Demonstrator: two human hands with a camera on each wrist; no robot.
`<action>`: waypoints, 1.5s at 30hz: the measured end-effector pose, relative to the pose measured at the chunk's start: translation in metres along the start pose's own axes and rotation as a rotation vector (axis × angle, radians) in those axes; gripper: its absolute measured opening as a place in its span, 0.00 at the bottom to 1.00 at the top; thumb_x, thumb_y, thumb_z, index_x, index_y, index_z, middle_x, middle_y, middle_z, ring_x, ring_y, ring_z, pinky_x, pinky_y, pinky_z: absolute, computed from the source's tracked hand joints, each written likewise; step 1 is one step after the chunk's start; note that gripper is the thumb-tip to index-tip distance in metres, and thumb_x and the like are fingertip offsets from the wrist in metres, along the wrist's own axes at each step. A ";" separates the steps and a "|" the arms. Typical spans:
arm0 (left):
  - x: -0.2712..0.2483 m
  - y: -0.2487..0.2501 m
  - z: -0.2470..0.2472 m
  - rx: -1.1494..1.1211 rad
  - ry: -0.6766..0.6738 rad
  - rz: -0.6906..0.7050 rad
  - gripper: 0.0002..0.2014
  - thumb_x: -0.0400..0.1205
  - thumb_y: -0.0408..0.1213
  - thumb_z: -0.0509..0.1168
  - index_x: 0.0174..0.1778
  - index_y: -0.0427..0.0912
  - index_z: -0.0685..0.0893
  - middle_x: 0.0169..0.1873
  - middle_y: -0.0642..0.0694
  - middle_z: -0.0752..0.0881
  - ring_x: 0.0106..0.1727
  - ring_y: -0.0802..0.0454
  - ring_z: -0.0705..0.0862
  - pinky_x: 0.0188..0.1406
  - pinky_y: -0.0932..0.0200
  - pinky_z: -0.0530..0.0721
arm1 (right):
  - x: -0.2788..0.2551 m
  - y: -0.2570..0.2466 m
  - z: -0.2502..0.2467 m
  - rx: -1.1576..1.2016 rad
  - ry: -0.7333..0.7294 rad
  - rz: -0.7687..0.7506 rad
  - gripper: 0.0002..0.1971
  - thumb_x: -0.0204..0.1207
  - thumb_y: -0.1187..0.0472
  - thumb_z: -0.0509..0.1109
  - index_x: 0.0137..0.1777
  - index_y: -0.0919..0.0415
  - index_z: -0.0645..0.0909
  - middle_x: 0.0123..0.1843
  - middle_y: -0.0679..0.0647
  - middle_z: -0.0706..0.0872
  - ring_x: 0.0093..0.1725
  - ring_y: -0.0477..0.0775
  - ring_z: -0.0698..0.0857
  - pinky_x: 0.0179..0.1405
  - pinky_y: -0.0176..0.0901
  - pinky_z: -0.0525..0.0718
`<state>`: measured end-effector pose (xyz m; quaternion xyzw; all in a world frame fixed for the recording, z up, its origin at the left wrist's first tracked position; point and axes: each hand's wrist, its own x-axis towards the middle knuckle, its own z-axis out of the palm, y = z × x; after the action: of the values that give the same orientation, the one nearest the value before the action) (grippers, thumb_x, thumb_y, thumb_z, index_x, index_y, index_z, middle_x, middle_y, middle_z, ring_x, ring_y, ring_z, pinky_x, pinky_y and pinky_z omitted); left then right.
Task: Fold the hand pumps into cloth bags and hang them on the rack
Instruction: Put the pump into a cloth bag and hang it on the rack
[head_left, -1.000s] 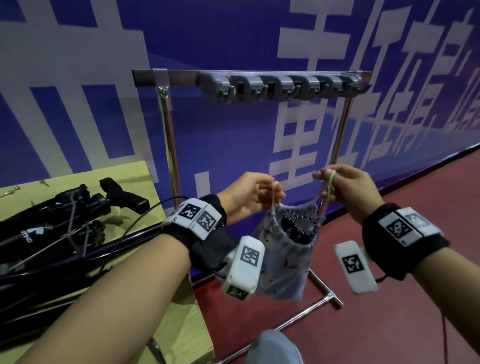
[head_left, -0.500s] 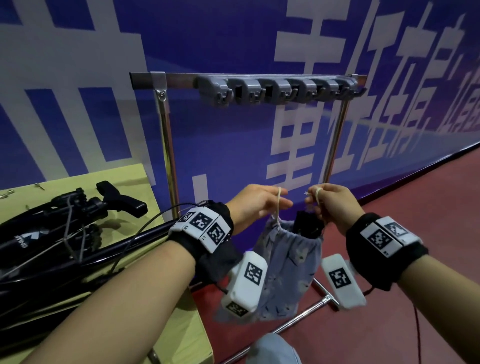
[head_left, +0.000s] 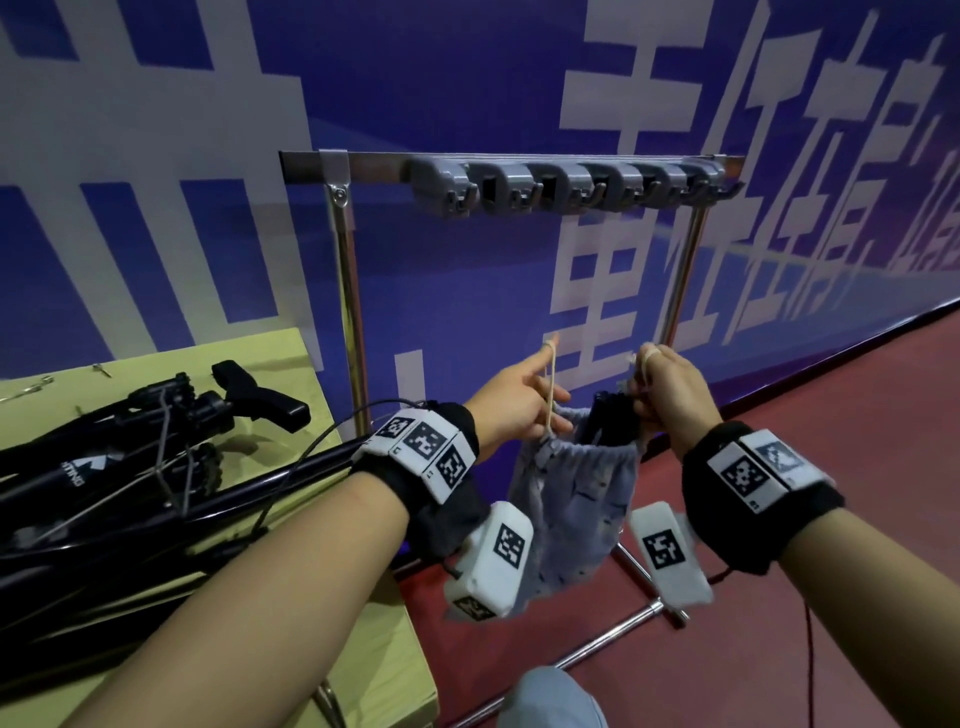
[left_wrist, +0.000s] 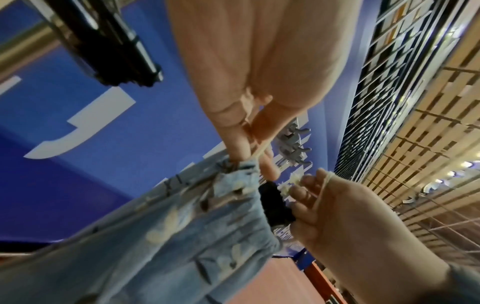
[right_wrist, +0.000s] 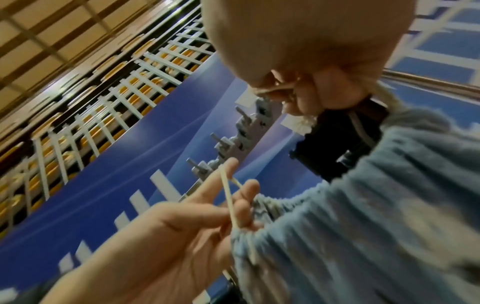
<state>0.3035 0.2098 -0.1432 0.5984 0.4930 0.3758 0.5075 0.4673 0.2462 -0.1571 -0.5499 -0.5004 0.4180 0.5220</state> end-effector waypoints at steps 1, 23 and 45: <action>0.000 0.001 0.000 -0.013 0.003 0.019 0.37 0.84 0.19 0.50 0.81 0.62 0.55 0.51 0.42 0.78 0.39 0.50 0.84 0.39 0.57 0.76 | 0.000 -0.004 0.001 -0.047 -0.004 -0.031 0.15 0.81 0.59 0.54 0.31 0.55 0.64 0.28 0.54 0.70 0.22 0.52 0.64 0.24 0.39 0.60; -0.008 0.005 -0.006 -0.137 0.107 0.123 0.20 0.88 0.40 0.53 0.73 0.32 0.71 0.50 0.38 0.86 0.35 0.54 0.83 0.40 0.62 0.84 | -0.005 -0.008 0.008 -0.209 0.137 -0.005 0.28 0.84 0.50 0.49 0.29 0.61 0.81 0.30 0.59 0.83 0.45 0.69 0.82 0.58 0.57 0.81; 0.003 -0.007 -0.006 0.362 -0.084 -0.142 0.32 0.87 0.56 0.33 0.78 0.43 0.67 0.69 0.51 0.80 0.80 0.51 0.62 0.80 0.49 0.46 | -0.008 0.001 0.015 -0.224 0.020 0.044 0.17 0.84 0.52 0.50 0.38 0.58 0.71 0.45 0.59 0.81 0.41 0.59 0.80 0.35 0.44 0.77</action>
<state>0.2974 0.2143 -0.1489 0.6587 0.5720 0.2190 0.4370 0.4520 0.2409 -0.1602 -0.6197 -0.5266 0.3655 0.4529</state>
